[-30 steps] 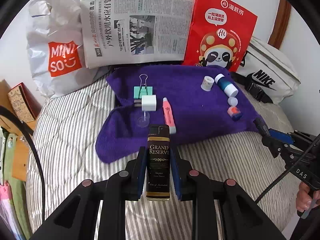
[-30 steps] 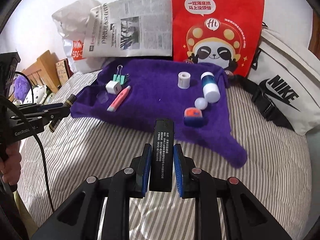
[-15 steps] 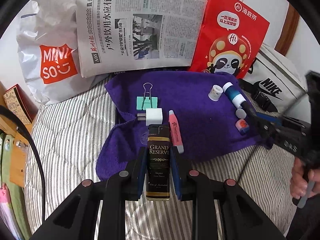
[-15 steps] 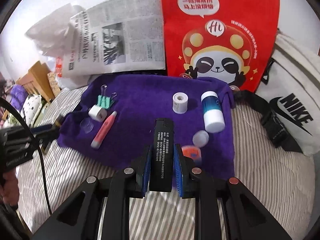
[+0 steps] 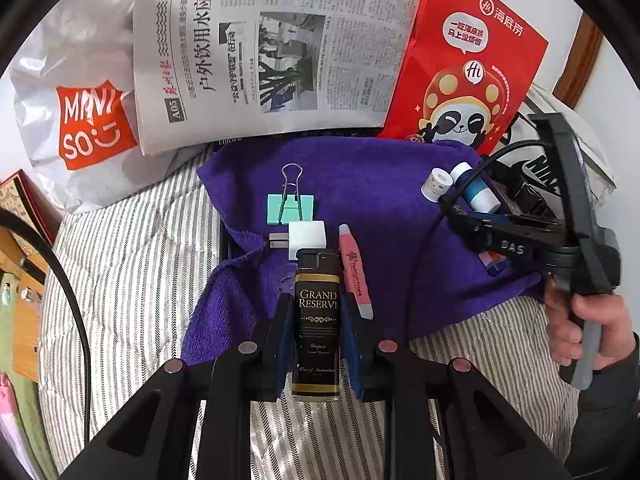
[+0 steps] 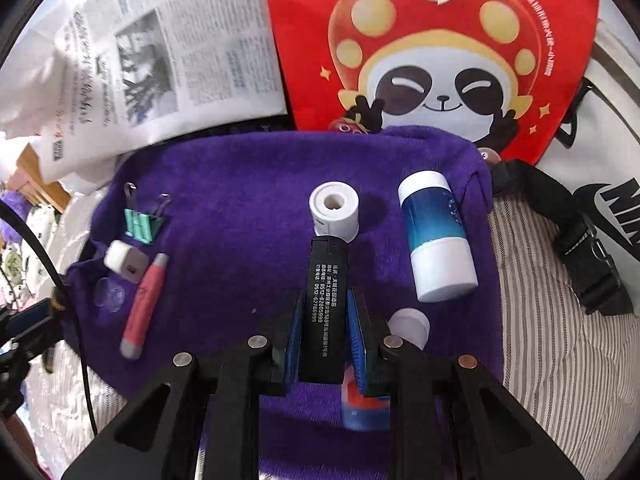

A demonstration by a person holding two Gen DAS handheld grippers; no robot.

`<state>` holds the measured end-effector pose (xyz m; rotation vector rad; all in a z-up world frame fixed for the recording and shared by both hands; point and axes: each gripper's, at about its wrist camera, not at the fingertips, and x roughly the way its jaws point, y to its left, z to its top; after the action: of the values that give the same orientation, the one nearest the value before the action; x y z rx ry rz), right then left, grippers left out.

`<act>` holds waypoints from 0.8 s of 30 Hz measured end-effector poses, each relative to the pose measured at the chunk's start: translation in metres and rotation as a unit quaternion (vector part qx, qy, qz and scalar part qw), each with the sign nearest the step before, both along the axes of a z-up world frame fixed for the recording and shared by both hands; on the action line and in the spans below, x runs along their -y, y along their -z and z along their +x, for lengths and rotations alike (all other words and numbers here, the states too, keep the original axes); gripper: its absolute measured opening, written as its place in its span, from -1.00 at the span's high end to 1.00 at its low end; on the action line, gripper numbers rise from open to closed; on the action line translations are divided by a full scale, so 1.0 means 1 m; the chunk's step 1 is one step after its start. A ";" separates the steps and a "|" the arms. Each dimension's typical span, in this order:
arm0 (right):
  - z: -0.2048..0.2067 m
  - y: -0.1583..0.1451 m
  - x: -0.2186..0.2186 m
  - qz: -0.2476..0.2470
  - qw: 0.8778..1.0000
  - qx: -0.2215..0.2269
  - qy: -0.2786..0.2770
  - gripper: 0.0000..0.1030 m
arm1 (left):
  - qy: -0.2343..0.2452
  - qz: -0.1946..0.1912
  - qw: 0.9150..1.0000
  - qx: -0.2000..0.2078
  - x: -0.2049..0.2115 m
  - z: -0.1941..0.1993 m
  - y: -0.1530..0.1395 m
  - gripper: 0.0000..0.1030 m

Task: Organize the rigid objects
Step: 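Carry the Grand Reserve box and black tube onto the purple towel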

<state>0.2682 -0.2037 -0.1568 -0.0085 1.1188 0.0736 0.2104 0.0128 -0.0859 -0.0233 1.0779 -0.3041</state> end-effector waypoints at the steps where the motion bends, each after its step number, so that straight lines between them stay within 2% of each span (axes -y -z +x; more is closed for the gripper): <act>1: 0.001 0.003 0.000 -0.004 1.000 -0.002 0.001 0.57 | 0.000 0.001 1.000 0.000 0.000 0.000 0.001 0.56; 12: 0.002 0.012 -0.012 -0.029 1.000 0.003 -0.012 0.55 | -0.001 -0.004 1.000 -0.006 -0.003 0.000 0.005 0.56; 15: 0.000 0.012 -0.020 -0.017 1.000 0.003 -0.022 0.29 | -0.001 -0.004 1.000 -0.006 -0.003 -0.001 0.005 0.56; 17: -0.004 0.011 -0.022 -0.009 1.000 0.007 -0.023 0.27 | -0.001 -0.003 1.000 -0.006 -0.003 -0.001 0.004 0.56; 24: -0.032 -0.019 -0.008 -0.006 0.999 0.028 -0.033 0.27 | 0.004 0.004 1.000 -0.006 0.006 -0.003 0.000 0.56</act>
<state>0.2365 -0.1958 -0.1374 -0.0573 1.0626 0.1246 0.2079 0.0070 -0.0856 -0.0129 1.0920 -0.3070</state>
